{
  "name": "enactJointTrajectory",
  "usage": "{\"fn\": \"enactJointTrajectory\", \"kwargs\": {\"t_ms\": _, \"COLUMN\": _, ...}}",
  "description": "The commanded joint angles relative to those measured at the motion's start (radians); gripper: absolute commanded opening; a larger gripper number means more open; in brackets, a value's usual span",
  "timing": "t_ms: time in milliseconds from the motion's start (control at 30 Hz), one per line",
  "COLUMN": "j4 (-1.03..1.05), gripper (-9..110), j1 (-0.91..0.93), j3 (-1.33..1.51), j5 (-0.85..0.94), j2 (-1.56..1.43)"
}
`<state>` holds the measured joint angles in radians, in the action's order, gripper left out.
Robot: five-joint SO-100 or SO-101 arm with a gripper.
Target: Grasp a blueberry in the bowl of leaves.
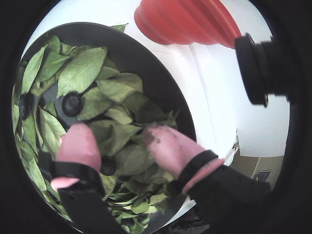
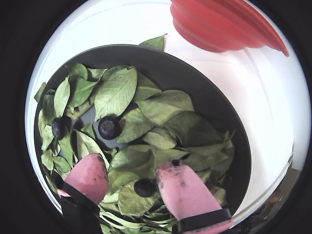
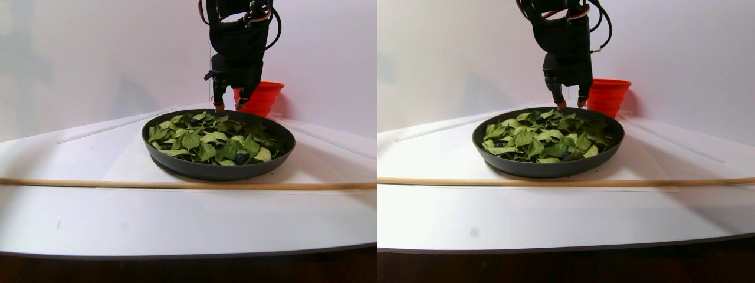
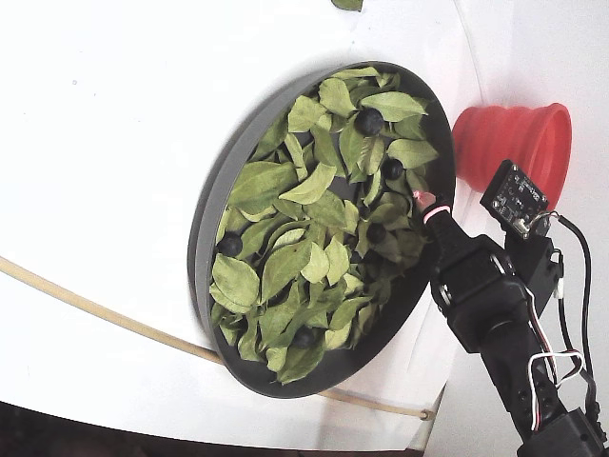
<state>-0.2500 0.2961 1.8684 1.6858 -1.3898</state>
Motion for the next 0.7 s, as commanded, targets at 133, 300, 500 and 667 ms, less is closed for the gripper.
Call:
{"fn": "enactJointTrajectory", "kwargs": {"t_ms": 133, "j4": -0.055, "gripper": 20, "j1": -0.014, "j3": -0.106, "j5": -0.009, "j2": 0.021}}
{"fn": "enactJointTrajectory", "kwargs": {"t_ms": 300, "j4": -0.063, "gripper": 20, "j1": -0.020, "j3": -0.138, "j5": -0.018, "j2": 0.057}}
{"fn": "enactJointTrajectory", "kwargs": {"t_ms": 500, "j4": -0.074, "gripper": 20, "j1": -0.029, "j3": -0.175, "j5": -0.026, "j2": 0.097}}
{"fn": "enactJointTrajectory", "kwargs": {"t_ms": 667, "j4": -0.086, "gripper": 20, "j1": -0.035, "j3": -0.199, "j5": -0.035, "j2": 0.127}}
